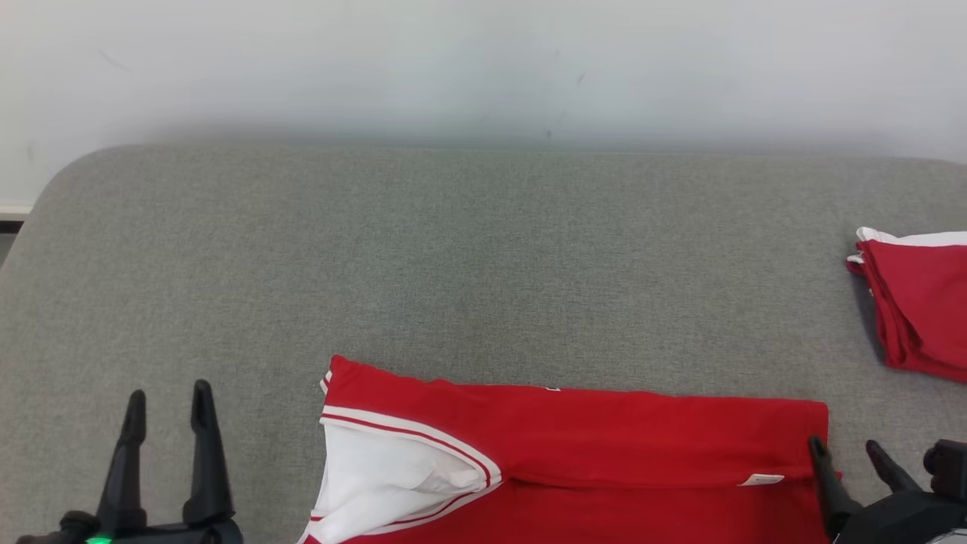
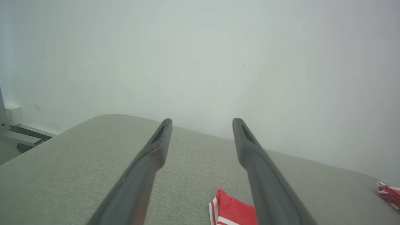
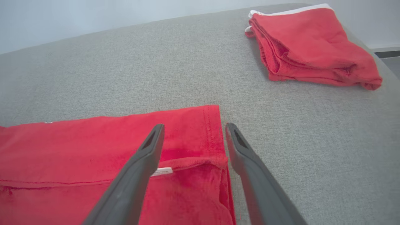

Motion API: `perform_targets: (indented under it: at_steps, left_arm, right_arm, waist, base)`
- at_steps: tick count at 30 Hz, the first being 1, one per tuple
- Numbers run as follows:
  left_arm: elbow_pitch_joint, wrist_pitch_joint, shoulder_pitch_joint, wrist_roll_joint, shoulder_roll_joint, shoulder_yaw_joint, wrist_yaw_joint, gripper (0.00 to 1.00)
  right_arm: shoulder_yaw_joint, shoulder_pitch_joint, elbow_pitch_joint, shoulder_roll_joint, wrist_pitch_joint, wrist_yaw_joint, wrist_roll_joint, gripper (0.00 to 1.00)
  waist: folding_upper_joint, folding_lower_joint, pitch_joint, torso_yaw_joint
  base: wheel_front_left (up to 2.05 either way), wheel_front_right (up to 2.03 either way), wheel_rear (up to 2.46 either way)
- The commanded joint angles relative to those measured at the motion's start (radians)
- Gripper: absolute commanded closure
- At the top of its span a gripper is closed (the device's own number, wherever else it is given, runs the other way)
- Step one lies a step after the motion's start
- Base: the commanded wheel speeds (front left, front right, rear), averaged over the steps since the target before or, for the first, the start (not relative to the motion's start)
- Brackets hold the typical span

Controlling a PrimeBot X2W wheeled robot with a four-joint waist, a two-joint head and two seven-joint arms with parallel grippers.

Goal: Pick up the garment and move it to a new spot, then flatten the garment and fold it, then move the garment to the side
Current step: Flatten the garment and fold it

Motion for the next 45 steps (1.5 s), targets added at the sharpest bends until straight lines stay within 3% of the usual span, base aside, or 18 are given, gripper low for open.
perform_targets:
  at_steps: [1,7,18,26,36,42,43,45]
  left_arm:
    - [-0.01,-0.003,0.013,0.007,-0.008,0.023,-0.018,0.0]
    - [-0.015,-0.003,0.029,0.013,-0.031,0.081,-0.073,0.0]
    - [0.103,-0.003,0.035,-0.024,-0.016,0.032,-0.092,0.0]
    - [0.157,0.0,0.018,-0.056,0.009,-0.007,-0.091,0.0]
    - [0.168,-0.001,0.006,-0.078,0.014,-0.013,-0.092,0.0]
    - [0.174,-0.002,0.004,-0.083,0.005,-0.028,-0.092,0.0]
    - [0.174,-0.002,0.004,-0.083,0.004,-0.03,-0.092,0.0]
    - [0.175,-0.002,0.001,-0.083,0.003,-0.033,-0.092,0.0]
  right_arm:
    - [-0.014,-0.013,0.021,0.011,-0.029,0.0,-0.002,0.0]
    - [-0.053,-0.05,0.161,0.022,-0.1,0.0,0.007,0.0]
    - [-0.039,-0.141,0.356,0.021,-0.139,0.0,-0.015,0.0]
    - [-0.051,-0.17,0.457,0.021,-0.071,0.0,-0.048,0.0]
    - [-0.036,-0.191,0.486,0.022,-0.019,0.0,-0.049,0.0]
    - [-0.021,-0.18,0.496,0.026,0.089,0.001,-0.038,0.02]
    - [-0.019,-0.177,0.491,0.027,0.098,0.001,-0.036,0.33]
    - [-0.017,-0.174,0.479,0.026,0.113,0.001,-0.034,0.73]
  waist:
    - [0.0,0.0,-0.01,-0.012]
    - [0.0,0.0,-0.034,-0.026]
    - [0.0,0.0,-0.046,-0.033]
    - [0.0,0.0,-0.038,-0.026]
    - [0.0,0.0,-0.015,-0.021]
    - [0.0,0.0,-0.006,-0.011]
    - [0.0,0.0,-0.005,-0.01]
    - [0.0,0.0,-0.003,-0.009]
  base:
    - [0.0,0.0,0.0]
    - [0.0,0.0,0.0]
    - [0.0,0.0,0.0]
    - [0.0,0.0,0.0]
    - [0.0,0.0,0.0]
    - [0.0,0.0,0.0]
    - [0.0,0.0,0.0]
    - [0.0,0.0,0.0]
